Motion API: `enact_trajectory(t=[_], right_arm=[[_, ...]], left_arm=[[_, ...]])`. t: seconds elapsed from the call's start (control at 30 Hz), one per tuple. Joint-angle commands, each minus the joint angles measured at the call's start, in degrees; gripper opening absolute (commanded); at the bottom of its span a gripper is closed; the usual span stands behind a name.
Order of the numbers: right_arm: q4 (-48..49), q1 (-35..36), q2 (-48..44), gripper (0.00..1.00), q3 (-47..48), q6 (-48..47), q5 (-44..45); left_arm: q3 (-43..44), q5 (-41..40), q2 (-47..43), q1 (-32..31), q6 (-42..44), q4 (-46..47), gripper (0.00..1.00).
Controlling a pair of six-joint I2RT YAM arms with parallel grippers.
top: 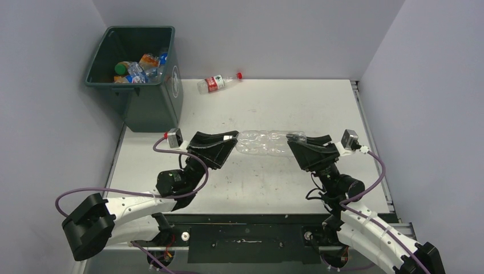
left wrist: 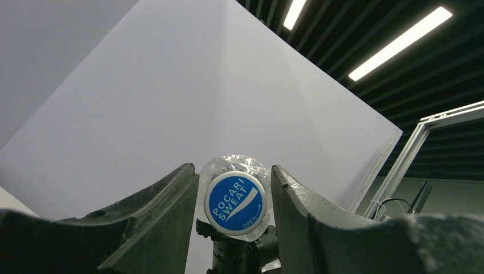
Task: Put the plastic bottles in the bin
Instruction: Pick up the plastic bottle at the center of the board, then place the plastic bottle in the trash bin.
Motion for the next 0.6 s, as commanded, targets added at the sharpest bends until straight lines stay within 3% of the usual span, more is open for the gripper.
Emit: enact_trajectory(t=[0.0,0.07,0.17,0.2,0.27,0.3,0.33,0.4,0.47,0.57], right_arm=[[3.5,0.5,-0.9,0.05,-0.4,0.0,1.4],[3.7,0.6,-0.8,0.05,-0.6,0.2,1.5],[2.9,0.6,-1.1,0.06,-0.5,0.3,0.9],[1.2,0.6,-1.6,0.13,-0.1,0.2,0.5],[-4.6,0.6,-3.1,0.62,1.7,-0.7,-1.4],[-9.6,0.6,-4.1,0.81,3.2,-2.0,-3.3],[-16.0,0.6,-5.3,0.93,5.4,-4.2,-4.4],[-32.6,0.6,-7.7,0.90,11.5,-12.1,-5.0],[-47.4,0.6,-9.2,0.90,17.7,-19.8,-3.4],[-61.4,0.7,-11.6,0.90,23.4,-27.9,1.7]], left_arm=[[2.3,2.4,0.6,0.1,-1.6,8.5,0.47],[2.4,2.5,0.8,0.0,-1.5,8.5,0.34],[2.0,1.8,0.2,-0.1,-0.3,8.4,0.01],[1.8,1.4,-0.3,-0.1,0.4,8.5,0.00],[1.7,0.5,-1.5,-0.1,2.2,8.6,0.00],[1.8,-0.1,-2.4,0.0,3.7,8.2,0.00],[2.0,-0.6,-3.9,0.6,5.1,7.0,0.00],[4.3,-0.9,-8.5,3.6,7.8,-1.3,0.00],[9.8,-0.5,-14.2,8.3,12.3,-15.7,0.00],[24.5,-4.0,-16.9,14.7,29.5,-43.4,0.00]])
